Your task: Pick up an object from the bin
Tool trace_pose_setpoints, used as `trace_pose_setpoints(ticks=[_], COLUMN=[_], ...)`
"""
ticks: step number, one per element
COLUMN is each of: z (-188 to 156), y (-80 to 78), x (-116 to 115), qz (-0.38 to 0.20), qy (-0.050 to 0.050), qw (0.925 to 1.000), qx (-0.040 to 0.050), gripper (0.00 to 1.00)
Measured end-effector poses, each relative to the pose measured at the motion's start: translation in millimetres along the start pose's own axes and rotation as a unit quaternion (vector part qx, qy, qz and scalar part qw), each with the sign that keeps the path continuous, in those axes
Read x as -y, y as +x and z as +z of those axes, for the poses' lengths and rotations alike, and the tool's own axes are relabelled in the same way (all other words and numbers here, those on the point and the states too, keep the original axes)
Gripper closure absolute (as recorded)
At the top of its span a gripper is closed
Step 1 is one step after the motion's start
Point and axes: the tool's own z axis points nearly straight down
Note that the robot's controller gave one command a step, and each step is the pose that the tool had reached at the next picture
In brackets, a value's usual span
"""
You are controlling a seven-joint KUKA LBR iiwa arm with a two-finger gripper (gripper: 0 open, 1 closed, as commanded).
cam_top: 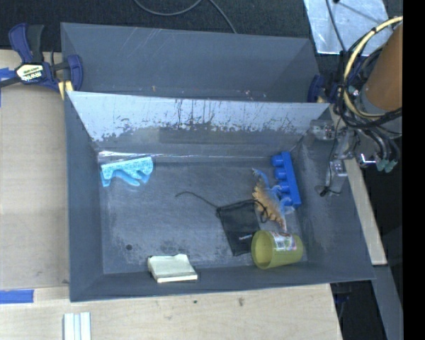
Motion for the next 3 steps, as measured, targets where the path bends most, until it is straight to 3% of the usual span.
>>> trace_pose_setpoints(ticks=[1,2,3], z=[-5,29,76], y=[-0.6,3.7,14.8], x=[-1,-35,-74], qz=[-0.002,0.066,0.061], qy=[0.0,0.002,0.0], qw=[1.0,0.9978,0.9981], qx=[0.0034,0.0068,0.0049], gripper=[0.0,0.0,0.0])
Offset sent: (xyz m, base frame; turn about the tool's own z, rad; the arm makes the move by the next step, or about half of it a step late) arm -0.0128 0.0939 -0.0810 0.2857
